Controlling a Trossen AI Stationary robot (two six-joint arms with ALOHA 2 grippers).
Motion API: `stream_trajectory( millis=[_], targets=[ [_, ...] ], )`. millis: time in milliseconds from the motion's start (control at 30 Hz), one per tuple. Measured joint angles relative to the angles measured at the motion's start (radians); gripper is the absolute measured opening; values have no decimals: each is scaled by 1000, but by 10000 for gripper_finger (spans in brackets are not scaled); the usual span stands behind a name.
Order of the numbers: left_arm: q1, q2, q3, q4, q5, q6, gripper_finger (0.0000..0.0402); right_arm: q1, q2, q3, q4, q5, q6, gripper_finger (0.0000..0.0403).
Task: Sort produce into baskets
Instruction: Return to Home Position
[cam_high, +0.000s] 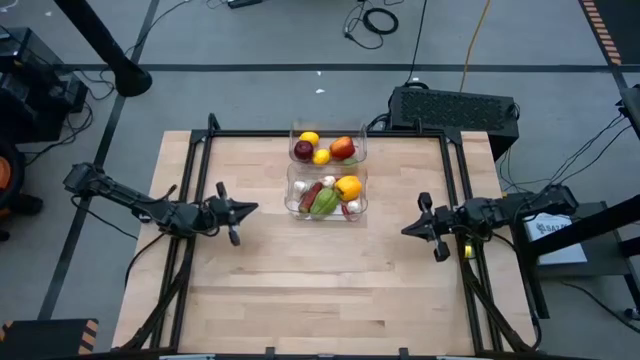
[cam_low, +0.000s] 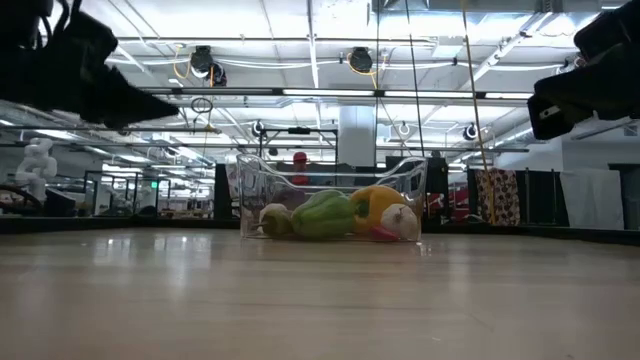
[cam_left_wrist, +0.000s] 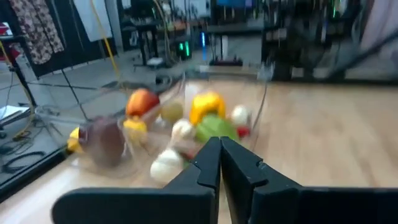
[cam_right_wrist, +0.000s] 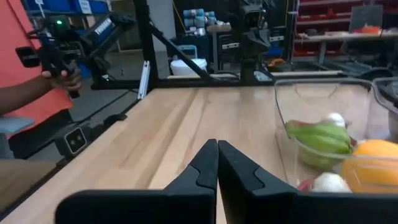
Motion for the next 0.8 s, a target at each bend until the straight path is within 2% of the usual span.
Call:
stream_trajectory(
  millis=[100,233,600,800],
  targets=[
    [0,0,0,90,8,-7,18,0,-27,0,-2,-6,-18,2],
    [0,-1,0,158,68,88,19,0,-58,0,-2,-5,-34,2],
    [137,-1,-1,149,341,66,5,0,-65,0,-1,-2,-52,2],
    [156,-36,-1,163,410,42,5,0,-65,0,-3,-4,-5,2]
  ],
)
